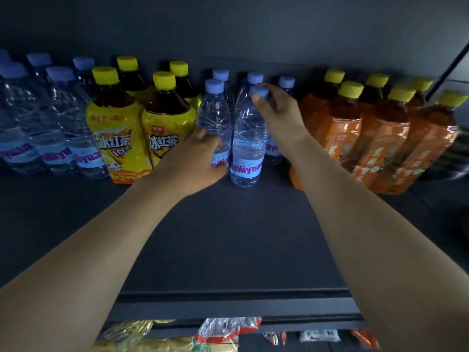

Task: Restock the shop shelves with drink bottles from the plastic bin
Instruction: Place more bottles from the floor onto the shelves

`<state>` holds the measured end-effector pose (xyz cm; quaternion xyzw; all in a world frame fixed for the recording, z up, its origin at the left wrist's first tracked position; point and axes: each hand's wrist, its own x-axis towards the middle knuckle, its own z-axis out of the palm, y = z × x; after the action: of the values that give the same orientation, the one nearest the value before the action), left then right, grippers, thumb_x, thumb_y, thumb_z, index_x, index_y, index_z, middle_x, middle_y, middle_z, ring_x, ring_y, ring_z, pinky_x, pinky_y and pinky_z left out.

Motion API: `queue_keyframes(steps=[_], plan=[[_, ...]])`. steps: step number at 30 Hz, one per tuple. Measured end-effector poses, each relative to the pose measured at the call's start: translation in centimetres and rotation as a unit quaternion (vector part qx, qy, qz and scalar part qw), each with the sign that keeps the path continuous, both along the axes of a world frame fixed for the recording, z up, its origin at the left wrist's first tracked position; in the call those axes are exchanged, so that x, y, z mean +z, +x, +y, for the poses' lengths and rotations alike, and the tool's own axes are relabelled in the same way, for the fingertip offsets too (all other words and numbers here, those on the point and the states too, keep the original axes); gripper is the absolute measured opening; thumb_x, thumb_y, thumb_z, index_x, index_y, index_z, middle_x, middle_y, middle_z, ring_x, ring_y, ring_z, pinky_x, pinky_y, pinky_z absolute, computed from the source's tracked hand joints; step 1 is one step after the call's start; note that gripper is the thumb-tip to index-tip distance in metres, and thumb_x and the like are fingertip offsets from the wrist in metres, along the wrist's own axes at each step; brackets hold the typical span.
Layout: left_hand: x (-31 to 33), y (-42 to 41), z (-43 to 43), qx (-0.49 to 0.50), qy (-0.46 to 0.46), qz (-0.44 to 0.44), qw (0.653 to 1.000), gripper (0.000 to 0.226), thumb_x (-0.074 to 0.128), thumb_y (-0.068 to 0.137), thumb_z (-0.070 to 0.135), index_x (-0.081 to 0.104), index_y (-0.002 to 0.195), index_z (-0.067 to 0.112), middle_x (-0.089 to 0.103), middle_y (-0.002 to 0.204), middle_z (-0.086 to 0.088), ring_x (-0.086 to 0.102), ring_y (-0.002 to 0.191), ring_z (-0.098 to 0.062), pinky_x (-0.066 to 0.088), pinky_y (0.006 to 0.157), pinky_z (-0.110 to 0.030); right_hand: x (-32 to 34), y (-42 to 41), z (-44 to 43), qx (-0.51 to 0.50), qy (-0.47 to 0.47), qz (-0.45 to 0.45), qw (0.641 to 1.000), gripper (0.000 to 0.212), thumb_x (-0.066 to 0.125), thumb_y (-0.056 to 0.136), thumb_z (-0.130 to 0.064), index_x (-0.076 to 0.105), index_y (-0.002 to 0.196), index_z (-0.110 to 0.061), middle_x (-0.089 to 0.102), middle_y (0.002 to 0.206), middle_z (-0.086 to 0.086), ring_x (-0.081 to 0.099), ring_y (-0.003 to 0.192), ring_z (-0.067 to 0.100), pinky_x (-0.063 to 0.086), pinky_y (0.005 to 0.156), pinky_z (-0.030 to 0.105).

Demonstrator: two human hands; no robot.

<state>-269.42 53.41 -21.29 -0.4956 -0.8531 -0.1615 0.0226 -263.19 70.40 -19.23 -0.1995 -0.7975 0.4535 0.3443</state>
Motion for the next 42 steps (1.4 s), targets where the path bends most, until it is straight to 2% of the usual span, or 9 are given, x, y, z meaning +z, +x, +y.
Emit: queue_keyframes(steps=[3,9,14,17,21,27,31,37,42], plan=[[-0.1,0.0,0.3,0.002,-0.010,-0.001,1.000,0.046,0.057,0.086,0.033,0.048,0.126,0.011,0.042,0.134,-0.009,0.036,0.128,-0.026,0.036,0.101,-0.036,0.1,-0.6,0.1,0.012,-0.019,-0.018,1.000,0.031,0.054,0.095,-0.022,0.055,0.123,-0.008,0.065,0.110,0.006,0.061,0.104,0.019,0.050,0.091,0.030],[-0.1,0.2,-0.2,0.004,-0.014,0.003,1.000,0.045,0.057,0.086,0.033,0.049,0.125,0.011,0.043,0.133,-0.008,0.036,0.126,-0.026,0.035,0.098,-0.034,-0.7,-0.2,0.0,0.002,-0.036,-0.017,0.999,0.028,0.056,0.094,-0.025,0.061,0.117,-0.008,0.063,0.093,-0.007,0.058,0.087,0.004,0.045,0.073,0.007],[-0.1,0.3,-0.7,0.014,-0.017,0.002,1.000,0.044,0.057,0.086,0.031,0.050,0.124,0.010,0.043,0.132,-0.008,0.037,0.125,-0.026,0.036,0.098,-0.035,-1.6,0.5,-0.3,0.007,-0.046,-0.041,0.998,0.058,0.072,0.079,-0.037,0.053,0.130,-0.017,0.063,0.121,0.003,0.061,0.110,0.018,0.051,0.095,0.039],[-0.1,0.5,-0.8,0.015,-0.017,0.001,1.000,0.044,0.056,0.086,0.032,0.049,0.124,0.011,0.042,0.133,-0.007,0.036,0.126,-0.027,0.036,0.099,-0.036,-2.3,1.4,-0.6,0.010,-0.075,-0.050,0.996,0.060,0.075,0.078,-0.019,0.050,0.133,-0.019,0.064,0.118,-0.002,0.062,0.107,0.014,0.052,0.092,0.035],[-0.2,0.6,-0.9,0.012,-0.018,0.005,1.000,0.045,0.056,0.087,0.033,0.049,0.125,0.011,0.042,0.133,-0.007,0.036,0.126,-0.026,0.035,0.098,-0.034,-3.3,2.3,-0.6,0.013,-0.095,-0.051,0.994,0.064,0.077,0.077,-0.016,0.048,0.134,-0.017,0.061,0.104,-0.013,0.060,0.104,0.011,0.051,0.088,0.026],[-0.7,0.3,-0.9,0.013,-0.010,0.009,1.000,0.045,0.056,0.086,0.034,0.050,0.125,0.011,0.044,0.131,-0.007,0.038,0.125,-0.025,0.033,0.099,-0.031,-3.5,2.0,0.3,0.015,-0.071,-0.072,0.995,0.071,0.077,0.076,-0.018,0.043,0.139,-0.021,0.061,0.121,-0.005,0.058,0.112,0.014,0.050,0.097,0.038],[-1.0,0.0,-0.9,0.011,-0.008,0.010,1.000,0.045,0.058,0.085,0.033,0.050,0.124,0.011,0.045,0.130,-0.008,0.038,0.124,-0.025,0.034,0.099,-0.032,-3.8,1.3,0.9,0.008,-0.060,-0.080,0.995,0.074,0.076,0.078,-0.019,0.039,0.142,-0.023,0.059,0.128,-0.004,0.056,0.116,0.013,0.048,0.098,0.033],[-1.3,-0.4,-0.9,0.005,0.003,0.010,1.000,0.043,0.058,0.086,0.032,0.051,0.122,0.010,0.046,0.128,-0.008,0.039,0.123,-0.024,0.033,0.098,-0.030,-3.9,0.2,1.8,-0.016,-0.008,-0.117,0.993,0.084,0.076,0.077,-0.027,0.029,0.147,-0.026,0.032,0.149,0.003,0.041,0.132,0.020,0.039,0.107,0.034],[-1.4,-0.4,-1.3,0.007,0.001,0.009,1.000,0.042,0.057,0.086,0.031,0.051,0.122,0.010,0.046,0.128,-0.007,0.038,0.123,-0.024,0.033,0.097,-0.029,-4.3,0.5,1.5,-0.016,-0.023,-0.107,0.994,0.082,0.075,0.078,-0.028,0.031,0.146,-0.025,0.044,0.143,0.001,0.046,0.128,0.016,0.042,0.105,0.034]])
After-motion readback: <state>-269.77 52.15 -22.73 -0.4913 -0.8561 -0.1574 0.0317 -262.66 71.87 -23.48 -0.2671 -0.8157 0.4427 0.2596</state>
